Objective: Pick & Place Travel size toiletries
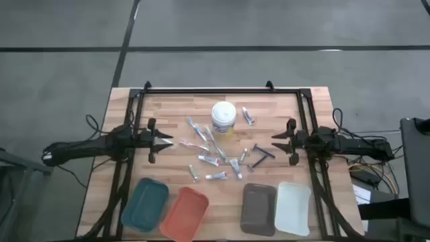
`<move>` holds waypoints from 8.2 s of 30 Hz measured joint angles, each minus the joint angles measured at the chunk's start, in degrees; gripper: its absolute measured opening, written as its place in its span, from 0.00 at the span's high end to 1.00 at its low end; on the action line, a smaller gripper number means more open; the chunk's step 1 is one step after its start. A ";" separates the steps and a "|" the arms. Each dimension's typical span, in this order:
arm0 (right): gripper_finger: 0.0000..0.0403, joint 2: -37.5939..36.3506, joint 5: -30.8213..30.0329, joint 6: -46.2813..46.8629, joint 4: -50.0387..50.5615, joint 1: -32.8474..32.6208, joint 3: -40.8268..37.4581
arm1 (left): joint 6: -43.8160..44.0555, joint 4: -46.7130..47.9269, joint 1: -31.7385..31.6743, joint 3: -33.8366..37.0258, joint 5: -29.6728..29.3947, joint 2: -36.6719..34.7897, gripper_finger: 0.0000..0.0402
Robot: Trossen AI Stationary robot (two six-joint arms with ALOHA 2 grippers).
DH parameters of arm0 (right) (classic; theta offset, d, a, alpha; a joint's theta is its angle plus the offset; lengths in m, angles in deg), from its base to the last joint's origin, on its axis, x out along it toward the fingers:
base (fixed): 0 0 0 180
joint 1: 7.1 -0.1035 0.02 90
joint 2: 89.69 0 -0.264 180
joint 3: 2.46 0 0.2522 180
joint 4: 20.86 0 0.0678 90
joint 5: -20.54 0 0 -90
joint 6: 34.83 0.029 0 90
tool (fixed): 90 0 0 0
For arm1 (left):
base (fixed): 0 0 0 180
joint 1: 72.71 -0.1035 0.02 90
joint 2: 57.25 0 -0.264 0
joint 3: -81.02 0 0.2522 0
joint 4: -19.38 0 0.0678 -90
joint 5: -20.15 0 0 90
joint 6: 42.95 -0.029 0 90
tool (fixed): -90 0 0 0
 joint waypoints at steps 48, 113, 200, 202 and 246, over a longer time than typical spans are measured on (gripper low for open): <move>0.68 3.76 0.04 16.27 -17.34 -0.02 0.00 | -0.01 0.02 0.01 0.00 0.00 0.00 0.65; 0.52 69.89 -26.46 18.10 18.20 19.30 38.71 | -0.01 0.00 0.00 0.00 0.00 -0.01 0.65; 0.46 104.22 -6.27 24.10 13.69 24.74 53.06 | -0.01 0.00 0.00 0.00 0.00 0.00 0.65; 0.46 103.23 -7.00 22.40 14.38 24.56 53.03 | 0.00 0.00 0.00 0.00 0.00 0.00 0.65; 0.85 75.66 -8.47 16.03 31.39 23.85 44.55 | -0.01 0.00 0.00 0.00 0.00 0.00 0.65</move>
